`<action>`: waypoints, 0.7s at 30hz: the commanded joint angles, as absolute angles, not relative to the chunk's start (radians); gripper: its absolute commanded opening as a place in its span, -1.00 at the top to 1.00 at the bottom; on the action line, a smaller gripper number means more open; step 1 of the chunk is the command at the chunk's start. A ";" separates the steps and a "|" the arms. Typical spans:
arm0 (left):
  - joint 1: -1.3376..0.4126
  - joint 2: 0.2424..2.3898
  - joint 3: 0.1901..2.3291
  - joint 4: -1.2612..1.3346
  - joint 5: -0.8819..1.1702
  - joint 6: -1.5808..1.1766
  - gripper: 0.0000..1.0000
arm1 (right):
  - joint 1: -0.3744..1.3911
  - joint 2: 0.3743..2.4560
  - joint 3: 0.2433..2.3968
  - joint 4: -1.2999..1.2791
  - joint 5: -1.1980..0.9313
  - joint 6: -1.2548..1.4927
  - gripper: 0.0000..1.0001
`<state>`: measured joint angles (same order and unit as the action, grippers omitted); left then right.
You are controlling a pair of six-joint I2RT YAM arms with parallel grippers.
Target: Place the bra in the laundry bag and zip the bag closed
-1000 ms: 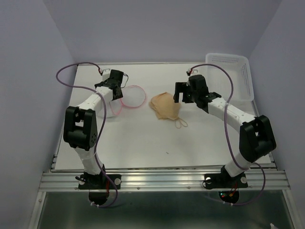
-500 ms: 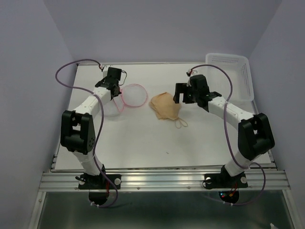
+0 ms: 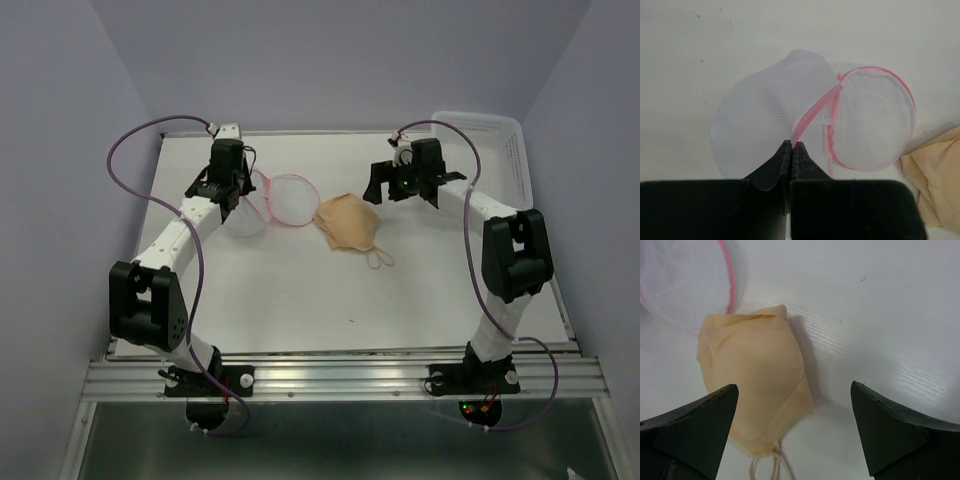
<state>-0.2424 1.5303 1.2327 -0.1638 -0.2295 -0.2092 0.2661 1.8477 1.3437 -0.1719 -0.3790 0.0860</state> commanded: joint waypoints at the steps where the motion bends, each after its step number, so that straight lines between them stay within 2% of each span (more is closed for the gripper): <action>1: -0.249 1.529 1.218 -0.114 -0.193 -0.158 1.00 | 0.255 1.926 1.443 -0.179 -0.546 0.012 -1.00; 3: -0.250 1.531 1.216 -0.107 -0.186 -0.150 1.00 | 0.255 1.950 1.460 -0.187 -0.619 0.012 -1.00; 21: -0.252 1.539 1.193 -0.068 -0.153 -0.129 1.00 | 0.255 2.189 1.609 -0.328 -0.839 -0.067 -1.00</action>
